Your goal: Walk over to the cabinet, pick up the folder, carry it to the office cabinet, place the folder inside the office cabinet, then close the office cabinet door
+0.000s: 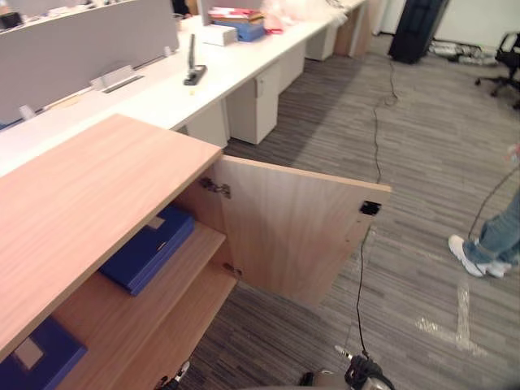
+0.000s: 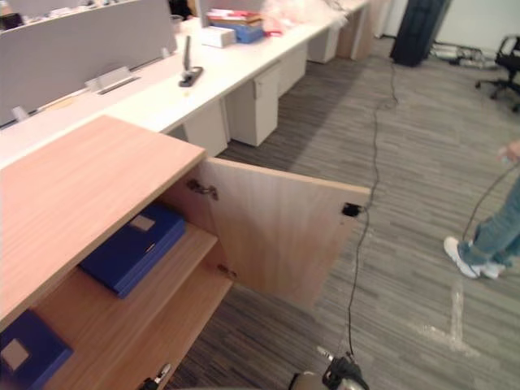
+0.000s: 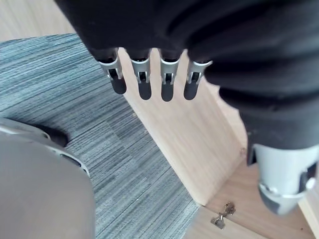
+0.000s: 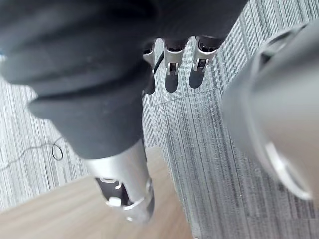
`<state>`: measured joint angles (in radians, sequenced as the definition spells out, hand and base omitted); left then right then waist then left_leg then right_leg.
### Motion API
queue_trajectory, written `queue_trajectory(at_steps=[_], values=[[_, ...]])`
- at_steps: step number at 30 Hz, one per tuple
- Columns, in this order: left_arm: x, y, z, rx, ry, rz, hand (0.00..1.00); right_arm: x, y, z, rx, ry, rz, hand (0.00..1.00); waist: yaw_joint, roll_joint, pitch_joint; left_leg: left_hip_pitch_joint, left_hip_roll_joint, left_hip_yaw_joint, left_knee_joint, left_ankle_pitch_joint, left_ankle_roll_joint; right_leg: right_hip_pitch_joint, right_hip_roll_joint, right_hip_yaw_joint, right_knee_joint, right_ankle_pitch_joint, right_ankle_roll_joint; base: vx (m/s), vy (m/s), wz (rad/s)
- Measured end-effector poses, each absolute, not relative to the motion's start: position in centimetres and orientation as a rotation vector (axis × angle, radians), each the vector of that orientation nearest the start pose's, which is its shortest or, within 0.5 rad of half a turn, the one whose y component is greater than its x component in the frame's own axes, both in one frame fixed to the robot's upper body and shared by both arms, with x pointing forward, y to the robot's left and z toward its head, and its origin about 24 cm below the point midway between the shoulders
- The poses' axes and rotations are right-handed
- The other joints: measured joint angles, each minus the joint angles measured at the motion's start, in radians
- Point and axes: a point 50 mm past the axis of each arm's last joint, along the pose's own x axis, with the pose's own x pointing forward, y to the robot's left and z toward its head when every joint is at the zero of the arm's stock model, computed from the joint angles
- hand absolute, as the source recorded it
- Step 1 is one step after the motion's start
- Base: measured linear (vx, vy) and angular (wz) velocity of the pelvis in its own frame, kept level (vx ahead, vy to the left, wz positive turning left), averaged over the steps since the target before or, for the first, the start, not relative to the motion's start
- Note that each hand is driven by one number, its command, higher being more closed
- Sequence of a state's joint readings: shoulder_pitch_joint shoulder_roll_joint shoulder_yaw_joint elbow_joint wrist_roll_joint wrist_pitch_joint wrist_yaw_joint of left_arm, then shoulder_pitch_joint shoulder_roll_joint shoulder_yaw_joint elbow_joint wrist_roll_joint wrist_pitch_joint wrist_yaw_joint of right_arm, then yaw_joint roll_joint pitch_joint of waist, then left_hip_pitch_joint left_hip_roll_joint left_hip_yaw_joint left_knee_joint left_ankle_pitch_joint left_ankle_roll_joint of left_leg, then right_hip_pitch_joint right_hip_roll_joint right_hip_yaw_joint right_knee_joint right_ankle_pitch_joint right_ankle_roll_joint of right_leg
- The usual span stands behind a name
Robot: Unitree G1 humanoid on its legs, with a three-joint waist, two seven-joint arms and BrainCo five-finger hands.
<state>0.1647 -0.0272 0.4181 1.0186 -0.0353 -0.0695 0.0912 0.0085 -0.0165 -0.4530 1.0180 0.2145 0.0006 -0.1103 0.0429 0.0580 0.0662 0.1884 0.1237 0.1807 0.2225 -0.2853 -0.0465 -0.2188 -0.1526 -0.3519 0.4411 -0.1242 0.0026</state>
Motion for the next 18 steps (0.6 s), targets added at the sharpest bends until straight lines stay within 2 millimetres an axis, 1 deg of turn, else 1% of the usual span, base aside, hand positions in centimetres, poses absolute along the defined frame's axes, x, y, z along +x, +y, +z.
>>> queue_trajectory(at_steps=[1, 2, 3, 4, 5, 6, 8, 10, 13, 14, 16, 17, 18], values=[[6.0, 20.0, -16.5, -0.195, 1.097, 0.532, 0.00, 11.3, -21.7, -15.3, 0.364, 0.985, -0.640, 0.00, -0.003, -0.003, -0.003, -0.005, 0.003, -0.006, -0.008, 0.037, 0.011, 0.020, 0.022, 0.005, -0.062, 0.028, -0.005, 0.10, -0.148, -0.41], [6.0, 20.1, -16.5, -0.186, 1.096, 0.524, 0.00, 11.0, -21.8, -15.5, 0.375, 0.995, -0.656, 0.00, -0.004, -0.007, -0.006, -0.006, 0.004, -0.010, -0.015, 0.060, 0.014, 0.034, 0.033, 0.008, -0.101, 0.046, -0.007, 0.06, -0.162, -0.16], [6.1, 20.4, -16.4, -0.161, 1.096, 0.504, 0.00, 10.4, -21.9, -15.8, 0.378, 1.025, -0.669, 0.00, -0.005, -0.015, -0.019, -0.014, 0.002, -0.023, -0.031, 0.104, 0.016, 0.060, 0.054, 0.013, -0.186, 0.088, -0.008, 0.07, -0.144, -0.23], [6.1, 20.5, -16.4, -0.141, 1.098, 0.486, 0.00, 10.1, -22.0, -15.9, 0.374, 1.048, -0.671, 0.00, -0.004, -0.022, -0.025, -0.015, 0.000, -0.029, -0.047, 0.134, 0.015, 0.085, 0.074, 0.025, -0.274, 0.136, -0.011, 0.08, -0.155, -0.30], [6.2, 20.6, -16.4, -0.136, 1.099, 0.483, 0.00, 10.1, -21.9, -16.0, 0.375, 1.053, -0.669, 0.00, -0.004, -0.023, -0.024, -0.015, 0.000, -0.030, -0.050, 0.143, 0.010, 0.098, 0.083, 0.031, -0.314, 0.158, -0.013, 0.06, -0.072, -0.36], [6.2, 20.8, -16.3, -0.122, 1.099, 0.474, 0.00, 10.1, -22.0, -16.0, 0.371, 1.058, -0.671, 0.00, -0.004, -0.023, -0.027, -0.014, -0.001, -0.036, -0.054, 0.150, 0.012, 0.120, 0.098, 0.040, -0.374, 0.191, -0.016, 0.03, -0.036, -0.30], [6.2, 21.0, -16.3, -0.093, 1.107, 0.452, 0.00, 9.8, -22.1, -16.1, 0.367, 1.076, -0.671, 0.00, -0.007, -0.028, -0.030, -0.011, -0.007, -0.051, -0.053, 0.151, 0.013, 0.152, 0.115, 0.057, -0.456, 0.238, -0.017, 0.01, -0.013, -0.25], [6.3, 21.1, -16.3, -0.068, 1.109, 0.427, 0.00, 9.8, -22.2, -16.1, 0.358, 1.078, -0.674, 0.00, -0.012, -0.030, -0.031, -0.009, -0.017, -0.071, -0.055, 0.151, 0.012, 0.172, 0.115, 0.060, -0.503, 0.264, -0.015, -0.01, 0.026, -0.08], [6.4, 21.2, -16.3, -0.044, 1.109, 0.404, 0.00, 10.2, -22.2, -16.0, 0.345, 1.071, -0.661, 0.00, -0.014, -0.037, -0.036, -0.006, -0.028, -0.081, -0.064, 0.150, 0.012, 0.177, 0.112, 0.072, -0.525, 0.284, -0.012, -0.01, 0.070, -0.10], [6.3, 21.4, -16.2, -0.028, 1.111, 0.394, 0.00, 10.6, -22.1, -15.9, 0.321, 1.067, -0.636, 0.00, -0.013, -0.044, -0.037, 0.003, -0.032, -0.082, -0.066, 0.149, 0.011, 0.181, 0.110, 0.082, -0.525, 0.287, -0.012, -0.02, 0.075, -0.13], [6.2, 21.5, -16.2, -0.015, 1.115, 0.386, 0.00, 11.6, -22.3, -15.5, 0.299, 1.034, -0.616, 0.00, -0.013, -0.049, -0.039, 0.007, -0.034, -0.085, -0.069, 0.140, 0.005, 0.182, 0.109, 0.088, -0.526, 0.290, -0.008, -0.04, 0.090, -0.11], [6.2, 21.6, -16.2, -0.006, 1.114, 0.379, 0.00, 13.1, -22.8, -14.8, 0.271, 0.975, -0.601, 0.00, -0.016, -0.050, -0.039, 0.006, -0.034, -0.086, -0.069, 0.124, 0.002, 0.178, 0.110, 0.092, -0.531, 0.294, -0.005, -0.06, 0.092, -0.08], [6.2, 21.6, -16.2, -0.005, 1.114, 0.378, 0.00, 13.8, -23.0, -14.4, 0.264, 0.946, -0.601, 0.00, -0.016, -0.050, -0.039, 0.006, -0.034, -0.086, -0.069, 0.116, 0.007, 0.174, 0.111, 0.096, -0.531, 0.295, -0.005, -0.08, 0.105, -0.16]])
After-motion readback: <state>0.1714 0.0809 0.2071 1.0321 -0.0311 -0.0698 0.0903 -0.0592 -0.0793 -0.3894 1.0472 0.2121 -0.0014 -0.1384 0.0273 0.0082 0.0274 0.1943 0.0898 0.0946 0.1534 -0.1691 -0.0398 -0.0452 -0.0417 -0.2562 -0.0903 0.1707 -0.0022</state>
